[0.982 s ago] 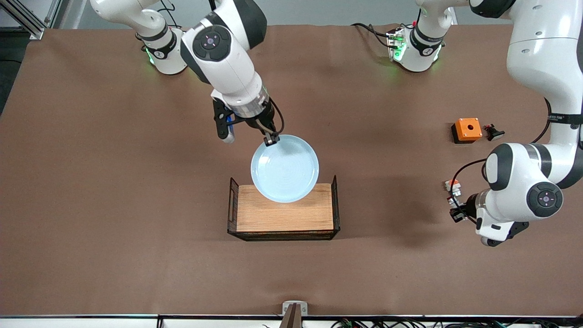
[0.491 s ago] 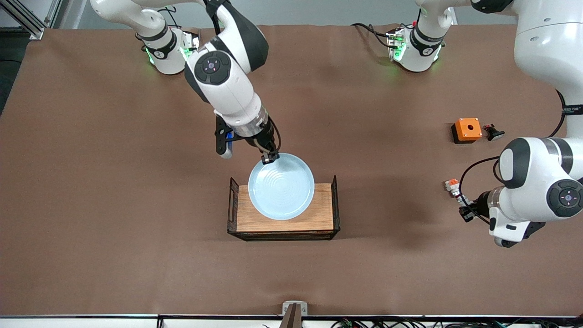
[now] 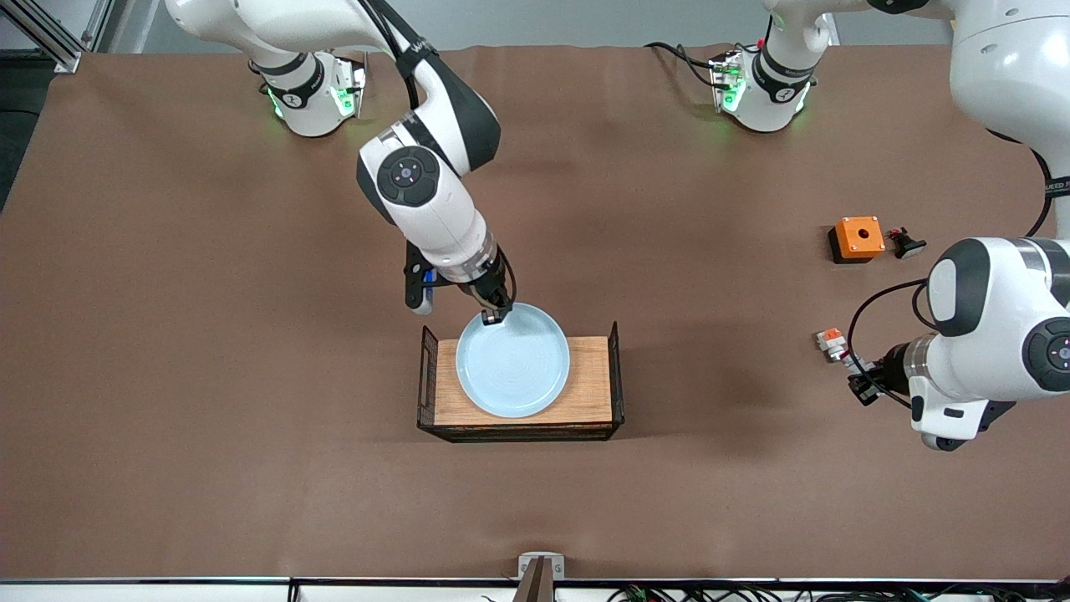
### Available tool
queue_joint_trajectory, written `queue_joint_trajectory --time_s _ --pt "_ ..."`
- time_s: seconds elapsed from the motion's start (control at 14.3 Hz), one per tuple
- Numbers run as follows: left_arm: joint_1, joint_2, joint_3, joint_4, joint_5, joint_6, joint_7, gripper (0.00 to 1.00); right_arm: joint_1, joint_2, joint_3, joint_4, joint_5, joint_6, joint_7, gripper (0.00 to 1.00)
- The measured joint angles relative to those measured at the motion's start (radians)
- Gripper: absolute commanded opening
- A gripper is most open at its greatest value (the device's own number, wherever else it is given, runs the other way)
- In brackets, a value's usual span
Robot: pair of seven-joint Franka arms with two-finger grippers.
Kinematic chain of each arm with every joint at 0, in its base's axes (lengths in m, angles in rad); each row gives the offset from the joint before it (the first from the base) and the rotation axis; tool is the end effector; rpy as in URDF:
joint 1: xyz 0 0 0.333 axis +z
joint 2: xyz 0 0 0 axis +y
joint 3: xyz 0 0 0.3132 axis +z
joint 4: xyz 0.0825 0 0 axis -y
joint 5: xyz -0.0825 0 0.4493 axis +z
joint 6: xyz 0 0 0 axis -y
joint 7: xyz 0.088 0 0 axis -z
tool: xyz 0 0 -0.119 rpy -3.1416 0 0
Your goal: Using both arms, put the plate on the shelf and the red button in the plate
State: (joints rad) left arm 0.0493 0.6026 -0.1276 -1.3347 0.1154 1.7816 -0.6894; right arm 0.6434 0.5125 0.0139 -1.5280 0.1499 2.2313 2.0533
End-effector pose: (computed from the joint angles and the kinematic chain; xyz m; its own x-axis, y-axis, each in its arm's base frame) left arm 0.7627 -0.0315 0.3318 0.8212 0.5630 -0.0934 0.5516 -0.8249 -0.1233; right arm 0.6089 0.4757 0.3360 0.0997 -0.9729 -0.2088 -0.9920 -0.0808 -0.0971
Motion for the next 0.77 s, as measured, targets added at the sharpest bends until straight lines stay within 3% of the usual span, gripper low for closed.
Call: queue_joint_trajectory --time_s 0.28,0.56,0.7,0.77 --pt "-0.013 -0.003 -0.005 0.054 -0.033 -0.052 -0.059 0.09 0.003 0.028 0.001 0.027 0.0 0.005 0.001 0.05" --pt "-0.037 -0.037 -0.016 0.084 -0.078 -0.058 -0.175 0.09 0.006 0.038 0.001 0.038 0.0 0.005 0.002 0.16" --pt "-0.067 -0.048 -0.027 0.095 -0.082 -0.055 -0.257 0.09 0.007 0.051 0.002 0.043 -0.001 0.005 0.002 0.32" --pt "-0.082 -0.049 -0.035 0.098 -0.086 -0.049 -0.303 0.09 0.007 0.057 0.001 0.044 -0.001 0.005 0.002 0.52"
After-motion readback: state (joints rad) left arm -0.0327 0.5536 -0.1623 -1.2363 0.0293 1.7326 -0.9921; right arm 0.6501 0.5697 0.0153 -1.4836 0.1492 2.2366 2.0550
